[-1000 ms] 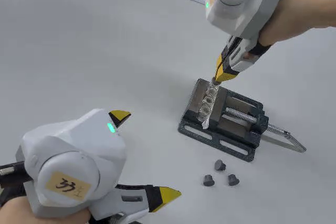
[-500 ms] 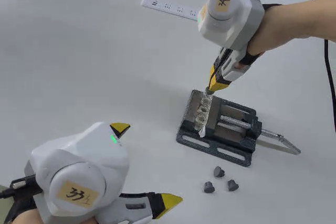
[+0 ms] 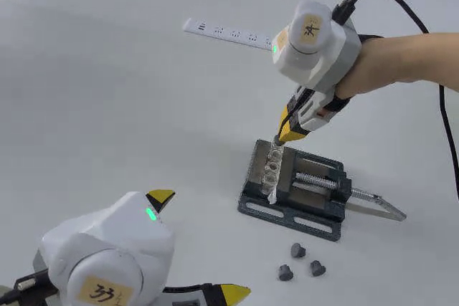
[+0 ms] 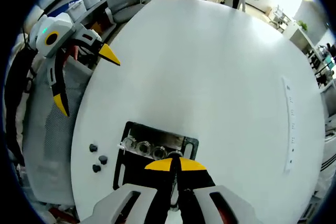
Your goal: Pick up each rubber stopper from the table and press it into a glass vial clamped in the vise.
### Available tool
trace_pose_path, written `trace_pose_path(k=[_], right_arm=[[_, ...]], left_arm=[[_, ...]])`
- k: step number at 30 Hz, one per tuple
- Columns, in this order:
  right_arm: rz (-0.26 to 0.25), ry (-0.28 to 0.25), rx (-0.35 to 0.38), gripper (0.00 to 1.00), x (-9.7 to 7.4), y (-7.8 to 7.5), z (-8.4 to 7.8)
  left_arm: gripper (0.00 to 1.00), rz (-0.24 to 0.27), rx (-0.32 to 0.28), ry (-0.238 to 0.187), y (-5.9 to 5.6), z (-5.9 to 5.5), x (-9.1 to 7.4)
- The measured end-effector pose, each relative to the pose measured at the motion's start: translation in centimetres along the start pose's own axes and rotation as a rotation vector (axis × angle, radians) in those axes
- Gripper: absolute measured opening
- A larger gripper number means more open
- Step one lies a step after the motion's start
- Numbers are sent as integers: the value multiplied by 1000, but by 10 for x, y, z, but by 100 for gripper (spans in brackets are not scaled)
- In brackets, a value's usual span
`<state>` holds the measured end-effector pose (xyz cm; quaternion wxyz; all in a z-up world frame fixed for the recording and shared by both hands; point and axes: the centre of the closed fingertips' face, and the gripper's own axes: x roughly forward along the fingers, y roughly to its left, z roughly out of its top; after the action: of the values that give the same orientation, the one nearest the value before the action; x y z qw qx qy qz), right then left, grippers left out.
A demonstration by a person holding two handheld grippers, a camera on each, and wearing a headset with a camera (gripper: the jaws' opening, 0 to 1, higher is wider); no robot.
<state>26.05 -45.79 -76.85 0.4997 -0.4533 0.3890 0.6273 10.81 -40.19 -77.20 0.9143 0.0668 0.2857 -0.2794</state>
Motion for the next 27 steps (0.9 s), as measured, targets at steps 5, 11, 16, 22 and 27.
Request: trace_pose_path(k=[5, 11, 16, 22, 27], right_arm=[[-6, -41, 37, 0, -1, 1, 0], [-21, -50, 56, 13, -3, 3, -5], [-33, -93, 64, 25, -4, 9, -8], [-46, -169, 119, 41, -5, 21, -10], [-66, -222, 135, 54, -7, 26, -14]], left_arm=[[88, 0, 0, -1, -1, 0, 0], [88, 2, -5, -5, -1, 2, 0], [88, 3, -11, -11, 0, 3, 0], [88, -5, -14, -17, -1, 5, 1], [88, -9, -3, -21, 1, 8, 3]])
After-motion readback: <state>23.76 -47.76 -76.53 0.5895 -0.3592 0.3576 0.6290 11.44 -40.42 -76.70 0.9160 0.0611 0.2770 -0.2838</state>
